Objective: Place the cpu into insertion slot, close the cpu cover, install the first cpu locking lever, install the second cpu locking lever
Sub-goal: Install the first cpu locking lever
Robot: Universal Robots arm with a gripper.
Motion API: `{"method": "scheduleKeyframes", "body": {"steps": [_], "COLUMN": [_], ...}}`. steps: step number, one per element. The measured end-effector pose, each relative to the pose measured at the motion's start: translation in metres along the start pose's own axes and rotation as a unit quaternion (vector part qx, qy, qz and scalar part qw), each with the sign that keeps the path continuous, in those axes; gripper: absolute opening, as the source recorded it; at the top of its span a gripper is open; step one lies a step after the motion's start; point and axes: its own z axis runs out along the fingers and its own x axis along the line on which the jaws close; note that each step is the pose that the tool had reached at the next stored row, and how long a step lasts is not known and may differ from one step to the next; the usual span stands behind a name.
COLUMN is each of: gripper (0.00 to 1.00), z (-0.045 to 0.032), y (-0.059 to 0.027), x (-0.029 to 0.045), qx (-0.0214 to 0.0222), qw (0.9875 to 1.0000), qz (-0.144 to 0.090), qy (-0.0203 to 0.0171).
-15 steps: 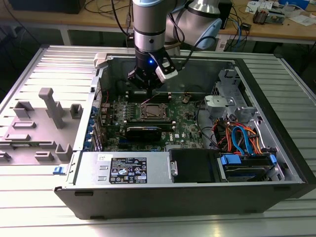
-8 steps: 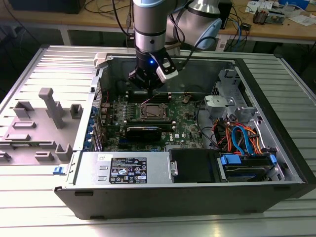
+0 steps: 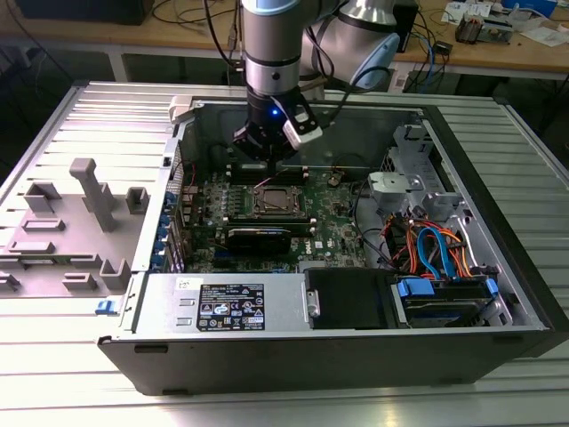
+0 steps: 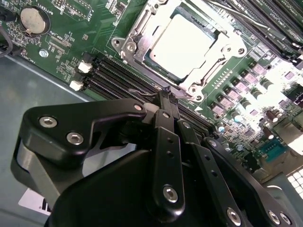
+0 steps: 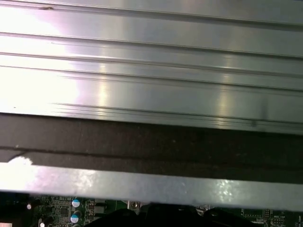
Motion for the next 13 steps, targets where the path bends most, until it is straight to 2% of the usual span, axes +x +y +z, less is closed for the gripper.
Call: {"method": "scheduleKeyframes", "body": {"steps": [11, 13], "gripper": [0.11, 0.11], "z": [0.0058, 0.0077], "y": [0.0016, 0.0012], "x": [-0.0107, -0.0157], "qx": [0.0001, 0.0001], "qw": [1.0, 1.0], "qz": [0.0, 0.0], "qy": [0.0001, 0.0001]}}
